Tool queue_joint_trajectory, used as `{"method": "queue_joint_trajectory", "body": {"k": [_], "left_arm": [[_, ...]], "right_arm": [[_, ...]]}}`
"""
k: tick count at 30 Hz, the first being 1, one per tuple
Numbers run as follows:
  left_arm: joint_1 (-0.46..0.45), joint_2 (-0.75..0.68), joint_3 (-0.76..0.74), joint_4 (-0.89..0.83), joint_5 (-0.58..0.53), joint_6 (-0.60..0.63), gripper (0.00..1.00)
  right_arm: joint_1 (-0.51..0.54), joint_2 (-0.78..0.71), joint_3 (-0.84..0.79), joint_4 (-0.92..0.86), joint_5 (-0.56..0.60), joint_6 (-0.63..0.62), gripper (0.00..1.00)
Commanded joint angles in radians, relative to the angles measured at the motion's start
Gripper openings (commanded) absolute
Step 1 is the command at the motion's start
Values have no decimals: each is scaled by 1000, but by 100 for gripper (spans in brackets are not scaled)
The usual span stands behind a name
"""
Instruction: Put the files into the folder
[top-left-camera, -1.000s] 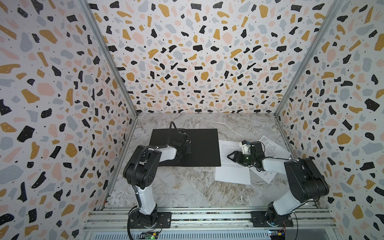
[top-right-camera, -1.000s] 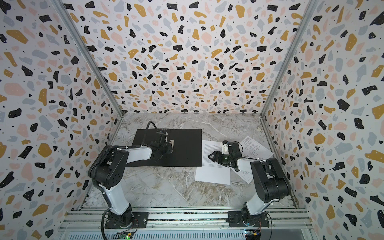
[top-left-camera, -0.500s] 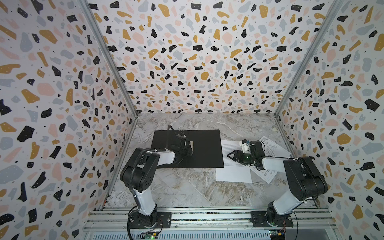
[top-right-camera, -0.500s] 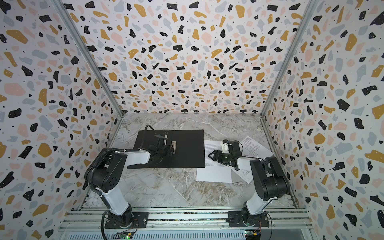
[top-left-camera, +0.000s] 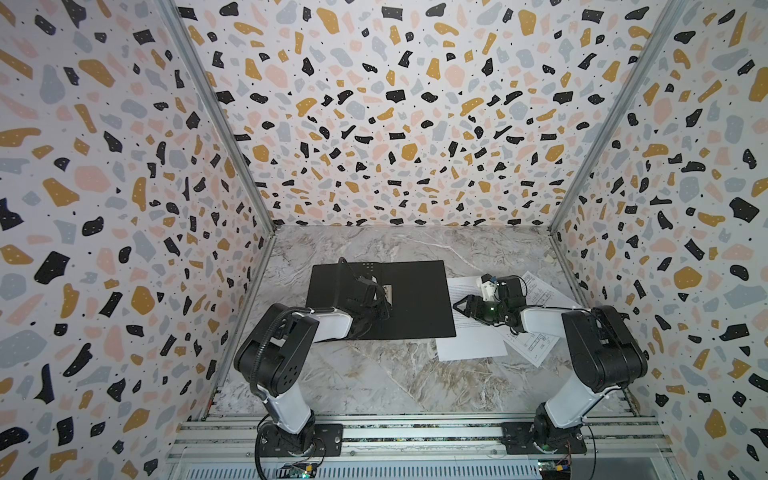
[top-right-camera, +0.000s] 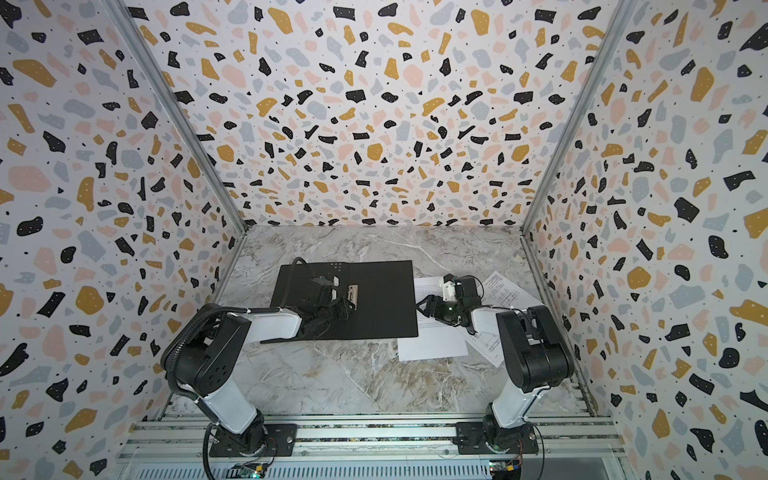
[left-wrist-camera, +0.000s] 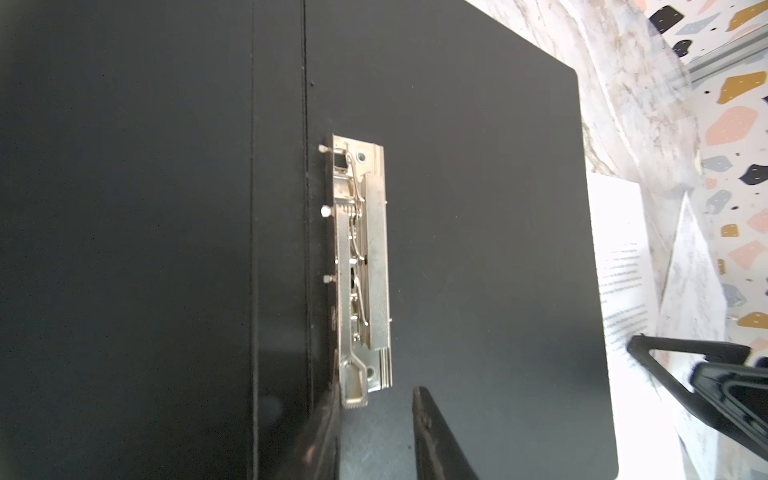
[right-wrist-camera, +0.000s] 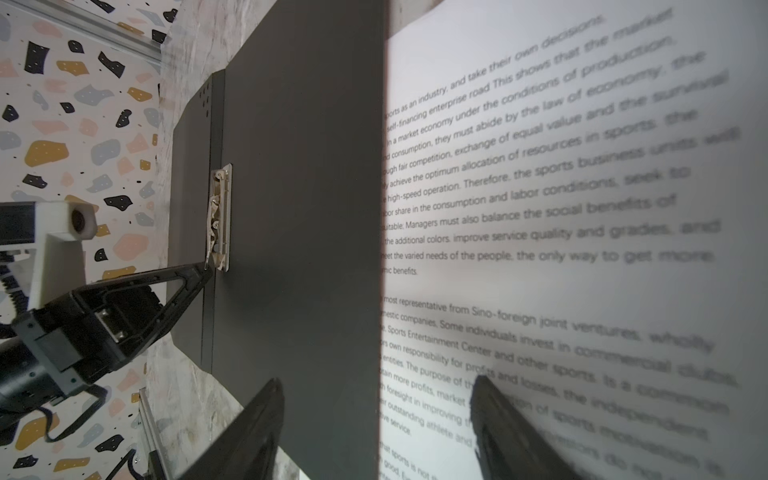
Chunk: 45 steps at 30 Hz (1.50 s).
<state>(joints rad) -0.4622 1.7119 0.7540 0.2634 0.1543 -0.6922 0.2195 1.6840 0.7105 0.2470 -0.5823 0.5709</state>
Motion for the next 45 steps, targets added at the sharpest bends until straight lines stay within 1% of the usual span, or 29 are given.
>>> {"method": "queue_joint_trajectory", "body": {"k": [1, 5, 8, 12, 15, 19, 22, 28, 32, 37, 40, 45], "left_arm": [[-7, -42, -14, 30, -12, -27, 31], [-7, -72, -19, 15, -19, -26, 32], [-6, -84, 0, -19, -37, -3, 35], [8, -82, 77, -121, -77, 64, 40], [40, -57, 129, -146, -61, 97, 40], [76, 26, 222, -199, -30, 157, 35], [91, 90, 273, -210, -14, 184, 30], [114, 176, 334, -210, 23, 203, 19], [115, 201, 363, -213, 36, 218, 18], [116, 245, 408, -229, 50, 235, 18], [118, 263, 421, -224, 56, 229, 17], [120, 301, 446, -239, 54, 225, 12]], "right_arm": [[-5, 11, 21, -63, 34, -22, 72], [-14, 0, 21, -79, 51, -32, 72], [-22, -13, 27, -91, 54, -34, 72], [-22, -53, 38, -104, 62, -24, 72], [-19, -92, 43, -107, 61, -10, 72], [-8, -134, 52, -108, 59, 13, 71], [18, -145, 56, -99, 58, 39, 70], [114, -127, 69, -36, 34, 115, 68], [184, -81, 111, 11, 23, 157, 65], [259, 17, 191, 31, 12, 190, 62], [288, 67, 222, 36, 9, 198, 61], [315, 118, 245, 49, 7, 212, 60]]}}
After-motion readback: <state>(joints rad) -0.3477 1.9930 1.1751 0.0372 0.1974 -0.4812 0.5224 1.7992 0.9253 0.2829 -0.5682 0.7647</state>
